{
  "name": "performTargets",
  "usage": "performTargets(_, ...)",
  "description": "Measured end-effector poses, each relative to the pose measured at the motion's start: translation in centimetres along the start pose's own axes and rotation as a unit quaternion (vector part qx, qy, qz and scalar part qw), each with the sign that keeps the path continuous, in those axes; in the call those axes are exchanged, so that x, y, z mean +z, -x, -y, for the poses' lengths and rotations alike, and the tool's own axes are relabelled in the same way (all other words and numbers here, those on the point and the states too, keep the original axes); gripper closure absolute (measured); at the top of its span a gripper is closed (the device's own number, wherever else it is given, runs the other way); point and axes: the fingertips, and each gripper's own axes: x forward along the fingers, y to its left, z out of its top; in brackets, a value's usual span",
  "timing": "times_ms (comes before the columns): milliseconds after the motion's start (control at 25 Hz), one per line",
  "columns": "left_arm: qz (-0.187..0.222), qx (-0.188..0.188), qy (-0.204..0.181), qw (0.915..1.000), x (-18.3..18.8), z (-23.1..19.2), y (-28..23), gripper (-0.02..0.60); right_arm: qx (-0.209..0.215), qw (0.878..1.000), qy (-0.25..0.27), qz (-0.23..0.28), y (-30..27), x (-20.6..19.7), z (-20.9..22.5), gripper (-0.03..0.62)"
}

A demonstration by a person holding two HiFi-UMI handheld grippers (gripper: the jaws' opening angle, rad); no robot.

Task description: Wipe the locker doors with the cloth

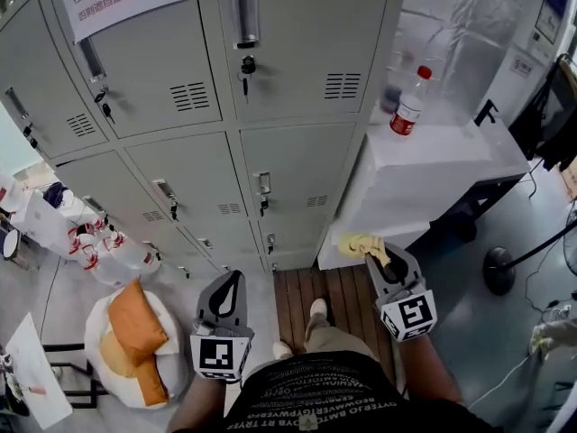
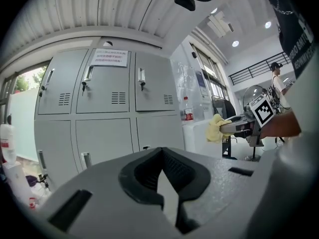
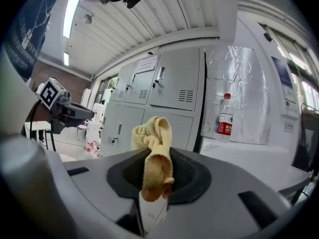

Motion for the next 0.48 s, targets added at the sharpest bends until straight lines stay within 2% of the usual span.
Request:
performTargets(280, -0.016, 0.006, 0.0, 0.9999, 0.0, 2.3, -1.8, 0.577, 0.017, 1.0, 0.014, 0.015, 0.3, -0.2, 1.6, 0.511)
performTargets(480, -0.014, 0.004, -0.002, 0.9999, 2.2, 4.8, -5.1, 0.577, 0.044, 0.999, 0.023, 0.014, -1.0, -0.3, 3.5, 0.511)
